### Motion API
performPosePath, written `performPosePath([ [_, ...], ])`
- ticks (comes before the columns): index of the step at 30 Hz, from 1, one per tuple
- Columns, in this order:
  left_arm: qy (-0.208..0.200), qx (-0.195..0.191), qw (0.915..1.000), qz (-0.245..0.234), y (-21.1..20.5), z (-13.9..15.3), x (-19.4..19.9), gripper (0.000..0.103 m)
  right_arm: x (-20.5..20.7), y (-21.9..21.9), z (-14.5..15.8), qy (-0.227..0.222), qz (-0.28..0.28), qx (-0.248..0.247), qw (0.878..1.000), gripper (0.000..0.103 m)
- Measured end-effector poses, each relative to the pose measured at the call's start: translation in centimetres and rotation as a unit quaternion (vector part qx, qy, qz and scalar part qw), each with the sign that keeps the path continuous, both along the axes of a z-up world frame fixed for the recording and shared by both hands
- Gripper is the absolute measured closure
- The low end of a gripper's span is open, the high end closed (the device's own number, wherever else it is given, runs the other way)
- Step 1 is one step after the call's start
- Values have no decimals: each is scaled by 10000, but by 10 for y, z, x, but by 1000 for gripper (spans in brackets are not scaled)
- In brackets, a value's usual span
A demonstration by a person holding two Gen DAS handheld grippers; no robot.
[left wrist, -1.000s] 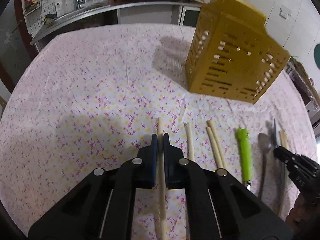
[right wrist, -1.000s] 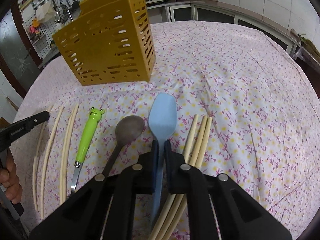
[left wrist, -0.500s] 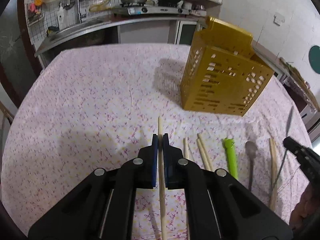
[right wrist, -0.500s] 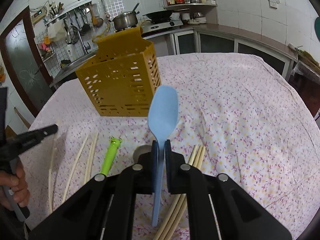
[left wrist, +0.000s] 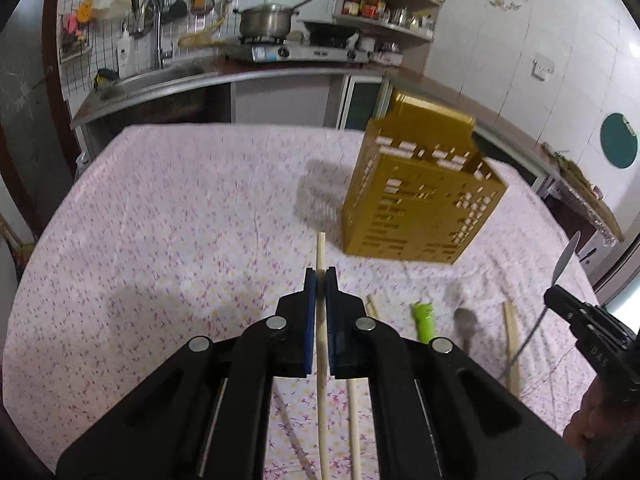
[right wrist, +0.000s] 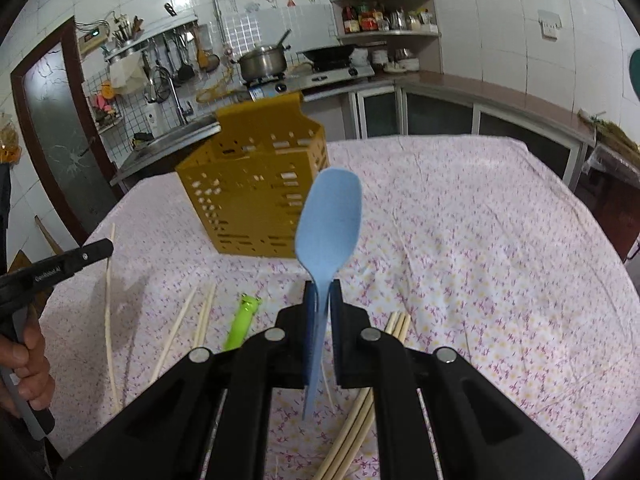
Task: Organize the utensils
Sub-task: 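Grasp the blue spatula with the right tool while the left tool lifts the chopstick, then carry chopstick and spatula to the yellow basket, drop both in and open both tools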
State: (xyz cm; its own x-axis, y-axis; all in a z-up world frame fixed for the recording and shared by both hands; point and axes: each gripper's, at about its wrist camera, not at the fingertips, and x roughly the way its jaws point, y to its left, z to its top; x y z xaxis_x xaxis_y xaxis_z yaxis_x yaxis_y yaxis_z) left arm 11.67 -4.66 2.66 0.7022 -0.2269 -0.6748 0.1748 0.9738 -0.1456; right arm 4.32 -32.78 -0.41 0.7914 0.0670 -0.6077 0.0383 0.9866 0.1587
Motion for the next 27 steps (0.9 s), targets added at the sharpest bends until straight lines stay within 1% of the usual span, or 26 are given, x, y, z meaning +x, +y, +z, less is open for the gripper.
performPosePath([
  [9, -460, -80, 9989, -44, 0, 33, -20, 100, -11, 3, 20, -358, 64, -167, 9992, 95],
  [15, -684, -85, 9976, -35, 4, 47, -26, 100, -16, 3, 31, -527, 49, -264, 9982, 95],
  [27, -1096, -115, 9939, -40, 3, 70, -36, 101, -21, 1, 43, -684, 79, -357, 9970, 95],
])
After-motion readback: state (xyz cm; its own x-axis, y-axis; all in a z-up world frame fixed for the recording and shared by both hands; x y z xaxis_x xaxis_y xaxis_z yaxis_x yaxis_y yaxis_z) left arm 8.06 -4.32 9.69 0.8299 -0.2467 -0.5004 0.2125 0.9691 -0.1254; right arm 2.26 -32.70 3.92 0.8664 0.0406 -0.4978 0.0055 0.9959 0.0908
